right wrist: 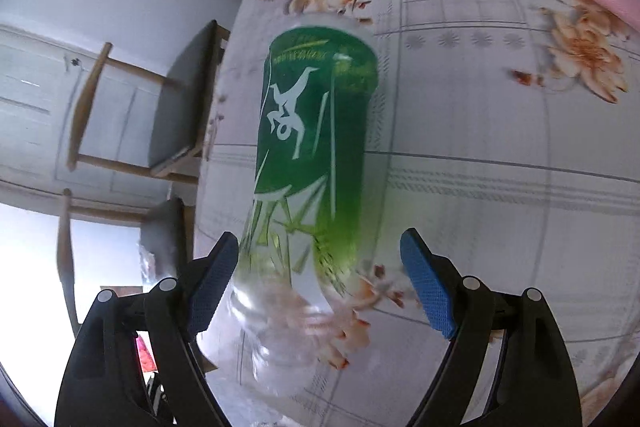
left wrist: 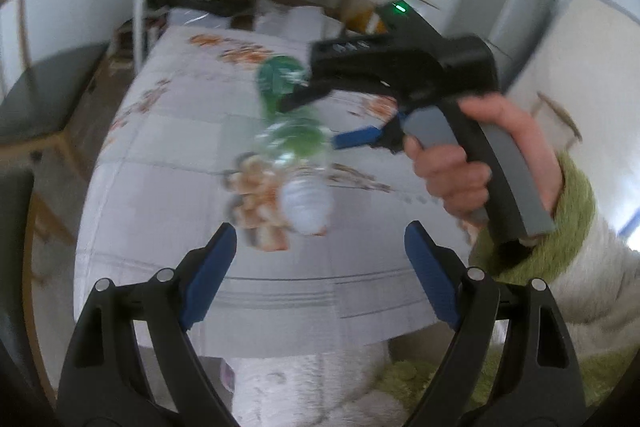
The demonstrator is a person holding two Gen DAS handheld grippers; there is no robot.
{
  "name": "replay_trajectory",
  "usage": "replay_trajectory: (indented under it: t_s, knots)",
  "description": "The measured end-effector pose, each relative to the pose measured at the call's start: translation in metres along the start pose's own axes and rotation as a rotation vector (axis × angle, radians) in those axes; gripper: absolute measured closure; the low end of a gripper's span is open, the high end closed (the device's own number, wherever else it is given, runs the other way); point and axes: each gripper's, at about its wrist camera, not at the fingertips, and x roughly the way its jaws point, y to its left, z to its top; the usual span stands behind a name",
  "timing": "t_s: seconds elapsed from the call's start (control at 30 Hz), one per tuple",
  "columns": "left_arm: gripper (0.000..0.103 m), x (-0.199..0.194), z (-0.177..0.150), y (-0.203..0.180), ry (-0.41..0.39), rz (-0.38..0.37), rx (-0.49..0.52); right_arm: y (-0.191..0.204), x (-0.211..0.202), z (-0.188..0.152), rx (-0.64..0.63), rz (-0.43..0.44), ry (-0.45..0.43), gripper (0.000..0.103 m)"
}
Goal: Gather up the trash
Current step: 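Grasp the green-labelled plastic bottle with the right tool and lift it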
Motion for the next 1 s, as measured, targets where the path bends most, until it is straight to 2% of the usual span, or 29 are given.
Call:
replay_trajectory:
  t_s: [0.17, 0.23, 0.3, 0.5, 0.8, 1.0]
  knots:
    - [0.021, -0.002, 0.002, 0.028, -0.012, 0.01, -0.1, 0.011, 0.021, 0.013, -0.002, -0.019, 0.019, 0.023]
    - [0.021, -0.004, 0.001, 0.033, -0.022, 0.009, -0.125, 0.017, 0.027, 0.018, -0.011, -0.013, 0.019, 0.029]
    - [0.021, -0.007, 0.002, 0.035, -0.036, 0.016, -0.135, 0.018, 0.03, 0.019, -0.02, -0.014, 0.025, 0.036]
    - [0.021, -0.005, 0.003, 0.044, -0.041, 0.019, -0.147, 0.005, 0.028, 0.017, 0.007, 0.037, 0.057, 0.038]
    - [0.021, 0.007, 0.0, 0.053, -0.021, 0.001, -0.18, -0.044, -0.023, -0.015, -0.006, -0.079, 0.036, 0.038]
    - [0.021, 0.016, 0.0, 0.052, -0.009, -0.005, -0.166, -0.096, -0.067, -0.042, 0.09, -0.149, -0.031, 0.038]
